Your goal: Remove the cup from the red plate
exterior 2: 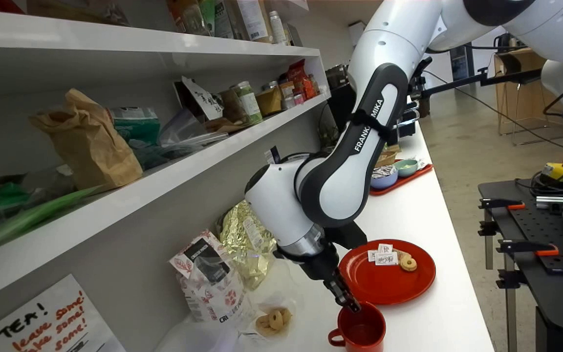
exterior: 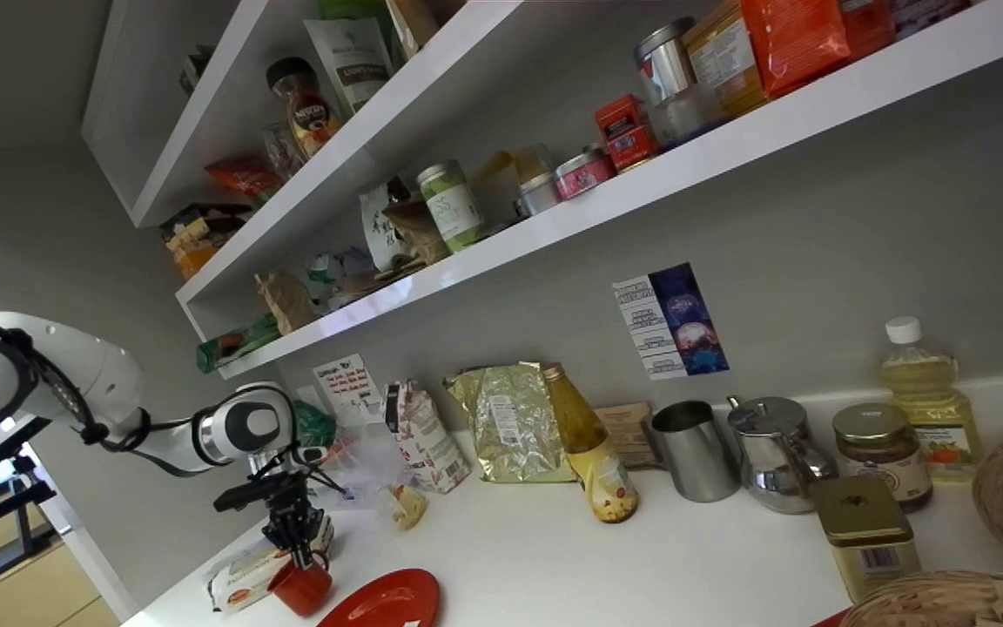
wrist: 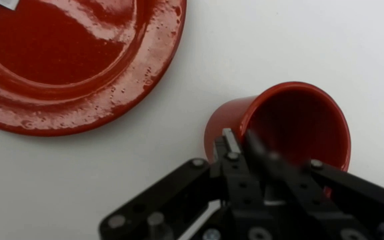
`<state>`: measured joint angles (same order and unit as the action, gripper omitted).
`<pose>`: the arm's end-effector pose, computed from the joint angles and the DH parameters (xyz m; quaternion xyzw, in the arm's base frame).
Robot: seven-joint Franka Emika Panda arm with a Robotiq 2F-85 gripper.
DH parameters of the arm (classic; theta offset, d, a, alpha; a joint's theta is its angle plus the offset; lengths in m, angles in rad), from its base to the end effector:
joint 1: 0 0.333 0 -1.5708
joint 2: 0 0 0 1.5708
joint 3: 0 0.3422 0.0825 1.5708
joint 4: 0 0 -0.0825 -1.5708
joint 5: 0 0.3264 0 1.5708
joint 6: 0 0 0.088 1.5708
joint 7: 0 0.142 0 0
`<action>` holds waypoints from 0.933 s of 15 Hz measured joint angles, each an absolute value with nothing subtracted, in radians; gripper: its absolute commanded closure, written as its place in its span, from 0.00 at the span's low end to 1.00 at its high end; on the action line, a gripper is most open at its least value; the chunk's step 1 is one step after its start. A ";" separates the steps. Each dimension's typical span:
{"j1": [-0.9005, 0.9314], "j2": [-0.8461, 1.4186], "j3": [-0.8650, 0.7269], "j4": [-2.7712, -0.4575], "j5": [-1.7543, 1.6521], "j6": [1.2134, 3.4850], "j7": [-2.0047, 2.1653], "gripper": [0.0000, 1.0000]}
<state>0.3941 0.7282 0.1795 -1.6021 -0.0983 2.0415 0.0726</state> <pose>0.5393 0.3218 0.2126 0.9557 0.2592 -0.1372 0.0230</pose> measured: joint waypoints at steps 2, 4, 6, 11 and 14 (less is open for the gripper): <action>0.396 0.734 0.180 -1.593 -0.100 2.037 0.071 0.91; 0.396 0.734 0.180 -1.591 -0.100 2.037 0.070 0.91; 0.396 0.734 0.180 -1.591 -0.100 2.036 0.069 0.66; 0.396 0.734 0.180 -1.592 -0.100 2.037 0.069 0.65; 0.396 0.734 0.180 -1.592 -0.100 2.037 0.069 0.65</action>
<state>0.3958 0.7342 0.1795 -1.5923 -0.0998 2.0370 0.0691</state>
